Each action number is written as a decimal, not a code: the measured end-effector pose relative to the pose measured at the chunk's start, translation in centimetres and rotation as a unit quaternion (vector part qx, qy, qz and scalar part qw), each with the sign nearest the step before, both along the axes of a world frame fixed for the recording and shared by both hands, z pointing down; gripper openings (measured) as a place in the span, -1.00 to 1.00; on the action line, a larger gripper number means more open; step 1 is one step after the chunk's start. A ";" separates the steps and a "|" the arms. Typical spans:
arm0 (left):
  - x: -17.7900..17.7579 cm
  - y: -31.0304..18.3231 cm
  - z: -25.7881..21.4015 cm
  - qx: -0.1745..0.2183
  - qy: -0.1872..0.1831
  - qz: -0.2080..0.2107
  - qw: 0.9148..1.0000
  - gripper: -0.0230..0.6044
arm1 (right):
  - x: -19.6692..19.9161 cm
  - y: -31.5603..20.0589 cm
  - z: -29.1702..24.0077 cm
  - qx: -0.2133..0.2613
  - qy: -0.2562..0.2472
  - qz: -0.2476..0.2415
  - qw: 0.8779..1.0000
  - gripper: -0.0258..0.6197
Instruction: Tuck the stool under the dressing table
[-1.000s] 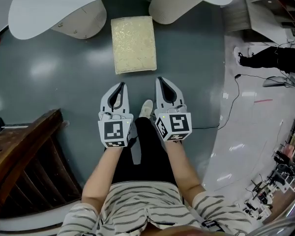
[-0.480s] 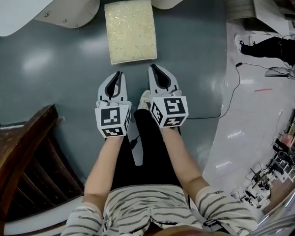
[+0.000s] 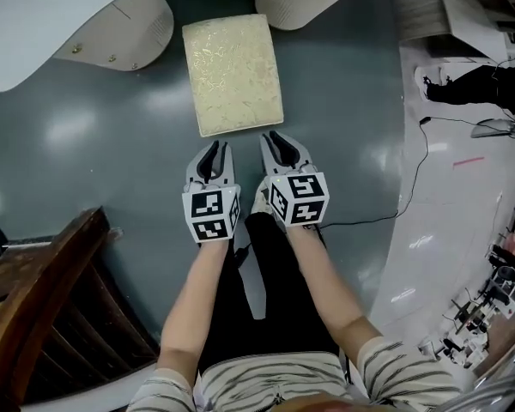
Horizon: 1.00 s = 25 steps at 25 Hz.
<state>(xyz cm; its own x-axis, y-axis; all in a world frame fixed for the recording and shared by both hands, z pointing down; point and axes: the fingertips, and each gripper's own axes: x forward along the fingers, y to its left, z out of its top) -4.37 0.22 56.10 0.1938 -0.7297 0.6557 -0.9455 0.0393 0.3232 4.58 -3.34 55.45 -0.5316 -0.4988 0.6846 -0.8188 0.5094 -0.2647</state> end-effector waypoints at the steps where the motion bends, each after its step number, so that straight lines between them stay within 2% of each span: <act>1: 0.1 -0.1 0.6 -0.006 0.010 -0.004 1.000 -0.76 | 0.1 0.0 0.6 -0.005 0.001 0.002 1.000 -0.72; 3: 0.1 -0.2 1.7 -0.018 0.034 -0.019 0.999 -0.76 | 0.1 -0.2 1.7 -0.012 0.001 0.004 1.000 -0.70; 5: -0.1 -0.3 2.7 -0.027 0.043 -0.028 0.998 -0.75 | -0.2 -0.6 3.0 -0.017 0.001 0.004 1.000 -0.66; 14: -0.9 0.2 8.2 -0.076 0.024 -0.034 0.996 -0.60 | 1.2 -1.9 9.4 -0.061 0.032 0.009 0.998 -0.51; 20: -1.1 0.0 10.8 -0.099 0.007 -0.037 0.994 -0.55 | 1.9 -2.6 11.4 -0.052 0.074 -0.014 0.996 -0.42; 25: -1.3 -0.5 12.4 -0.110 -0.011 -0.030 0.993 -0.54 | 2.0 -3.6 13.1 -0.062 0.082 -0.007 0.995 -0.40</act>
<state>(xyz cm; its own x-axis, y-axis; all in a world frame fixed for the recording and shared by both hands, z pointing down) -5.63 -0.32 68.54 0.1387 -0.5783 0.8040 -0.9459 0.1630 0.2804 6.62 -6.96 68.56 -0.4144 -0.3991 0.8179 -0.8495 0.4922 -0.1902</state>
